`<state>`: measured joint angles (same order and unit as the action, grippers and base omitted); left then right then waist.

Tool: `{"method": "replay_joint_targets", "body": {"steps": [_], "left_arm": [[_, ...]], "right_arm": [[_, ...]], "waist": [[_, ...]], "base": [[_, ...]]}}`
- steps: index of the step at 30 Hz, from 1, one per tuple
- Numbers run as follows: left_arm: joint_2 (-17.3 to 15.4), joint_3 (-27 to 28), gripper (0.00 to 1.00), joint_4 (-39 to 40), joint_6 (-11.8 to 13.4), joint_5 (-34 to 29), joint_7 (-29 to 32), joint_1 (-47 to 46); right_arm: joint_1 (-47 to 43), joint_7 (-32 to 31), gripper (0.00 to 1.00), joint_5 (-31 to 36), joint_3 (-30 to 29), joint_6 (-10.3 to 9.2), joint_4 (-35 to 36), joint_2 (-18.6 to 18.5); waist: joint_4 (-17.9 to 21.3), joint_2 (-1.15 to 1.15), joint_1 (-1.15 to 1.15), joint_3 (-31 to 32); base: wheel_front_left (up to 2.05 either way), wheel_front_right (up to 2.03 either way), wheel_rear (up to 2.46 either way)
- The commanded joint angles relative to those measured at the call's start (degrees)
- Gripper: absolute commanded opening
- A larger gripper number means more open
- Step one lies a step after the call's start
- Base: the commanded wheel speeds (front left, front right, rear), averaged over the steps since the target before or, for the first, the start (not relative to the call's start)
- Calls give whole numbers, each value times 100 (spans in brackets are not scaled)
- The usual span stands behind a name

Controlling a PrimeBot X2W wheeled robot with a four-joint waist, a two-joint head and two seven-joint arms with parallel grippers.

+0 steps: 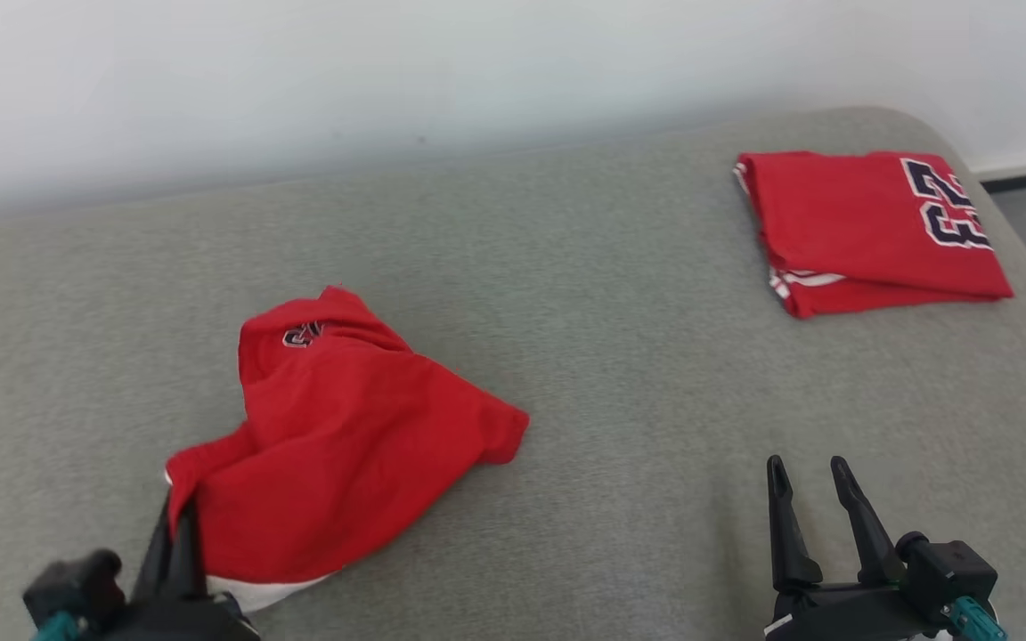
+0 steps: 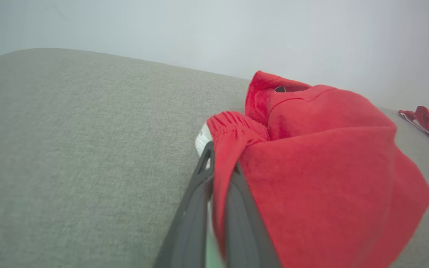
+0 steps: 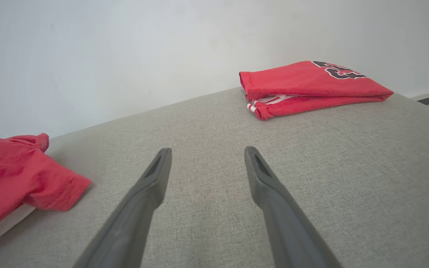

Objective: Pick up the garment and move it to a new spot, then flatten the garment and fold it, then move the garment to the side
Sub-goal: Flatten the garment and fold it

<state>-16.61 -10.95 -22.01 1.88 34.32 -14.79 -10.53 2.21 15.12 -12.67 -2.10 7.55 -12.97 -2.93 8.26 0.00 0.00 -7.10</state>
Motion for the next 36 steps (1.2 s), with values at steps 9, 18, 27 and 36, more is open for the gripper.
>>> {"method": "replay_joint_targets", "body": {"steps": [9, 18, 27, 36], "left_arm": [[784, 225, 0, 840, 140, -87, -39, 1349], [1114, 347, 100, 611, -92, -345, -41, 1377], [1149, 1083, 100, 1425, -316, -1363, -40, 1442], [997, 1623, 100, 1770, -466, -2139, -41, 1524]], "right_arm": [[-87, 1, 100, 39, 12, -16, -21, 13], [-132, 0, 100, 88, 3, -16, -70, 12], [-188, 0, 100, 97, 2, -16, -69, 13], [-256, 1, 100, 102, -10, -16, -114, 13]], "waist": [[-735, 0, 0, 225], [-840, 0, 0, 328], [-798, 0, 0, 433], [-723, 0, 0, 554]], "base": [[0, 0, 0], [0, 0, 0], [0, 0, 0], [0, 0, 0]]}}
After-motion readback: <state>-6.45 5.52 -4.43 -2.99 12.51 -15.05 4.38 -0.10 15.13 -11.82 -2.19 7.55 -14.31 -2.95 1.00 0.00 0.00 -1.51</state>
